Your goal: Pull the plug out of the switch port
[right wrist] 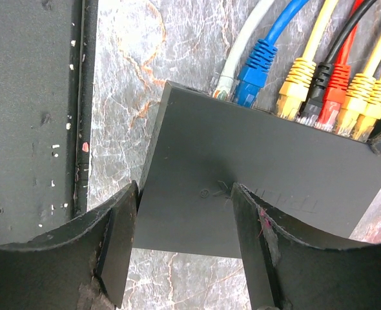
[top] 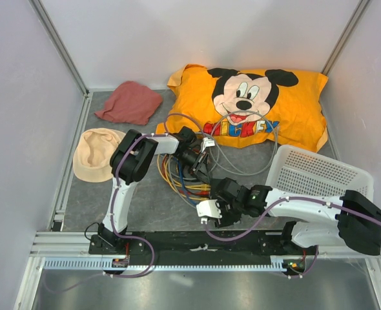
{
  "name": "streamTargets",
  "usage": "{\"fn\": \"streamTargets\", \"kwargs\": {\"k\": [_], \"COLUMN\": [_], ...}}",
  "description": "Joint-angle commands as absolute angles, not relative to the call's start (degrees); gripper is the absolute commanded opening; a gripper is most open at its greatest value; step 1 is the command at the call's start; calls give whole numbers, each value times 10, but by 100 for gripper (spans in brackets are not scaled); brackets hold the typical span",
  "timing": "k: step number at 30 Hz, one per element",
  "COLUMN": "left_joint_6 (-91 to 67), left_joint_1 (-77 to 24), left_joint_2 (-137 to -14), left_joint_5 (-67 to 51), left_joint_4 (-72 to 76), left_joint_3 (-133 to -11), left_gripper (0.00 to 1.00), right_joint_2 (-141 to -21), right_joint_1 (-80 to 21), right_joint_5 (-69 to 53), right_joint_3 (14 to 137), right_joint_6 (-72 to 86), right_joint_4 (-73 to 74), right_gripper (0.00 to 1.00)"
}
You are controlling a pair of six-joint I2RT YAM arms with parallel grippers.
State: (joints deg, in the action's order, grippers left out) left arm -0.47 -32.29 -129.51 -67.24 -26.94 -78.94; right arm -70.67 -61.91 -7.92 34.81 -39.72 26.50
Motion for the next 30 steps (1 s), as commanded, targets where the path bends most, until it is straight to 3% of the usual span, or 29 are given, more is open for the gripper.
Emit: {"fn": "streamTargets", "kwargs": {"k": [1, 5, 16, 26, 30], "left_joint_6": [139, 201, 162, 154, 156], "left_joint_1": [-352, -345, -336, -330, -330], "left_joint_2": [-1349, -1360, -1396, -1411, -1410], "left_joint_5": [-553, -583, -588, -595, -610], "left_joint_4": [-315, -364, -422, -421, -422], "left_joint_3": [-790, -818, -846, -853, -848], "left_gripper": [31, 34, 40, 13, 18], "right_joint_2": [-759, -761, -734, -728, -730], "right_joint_1": [-604, -603, -582, -581, -575], "right_joint_5": [-55, -56, -60, -61, -54], "right_joint_3": [353, 358, 353, 345, 343], "right_joint_6": [-397, -390, -385, -386, -386], "right_joint_4": [310, 309, 317, 317, 314], "right_gripper": [67, 67, 68, 68, 68]}}
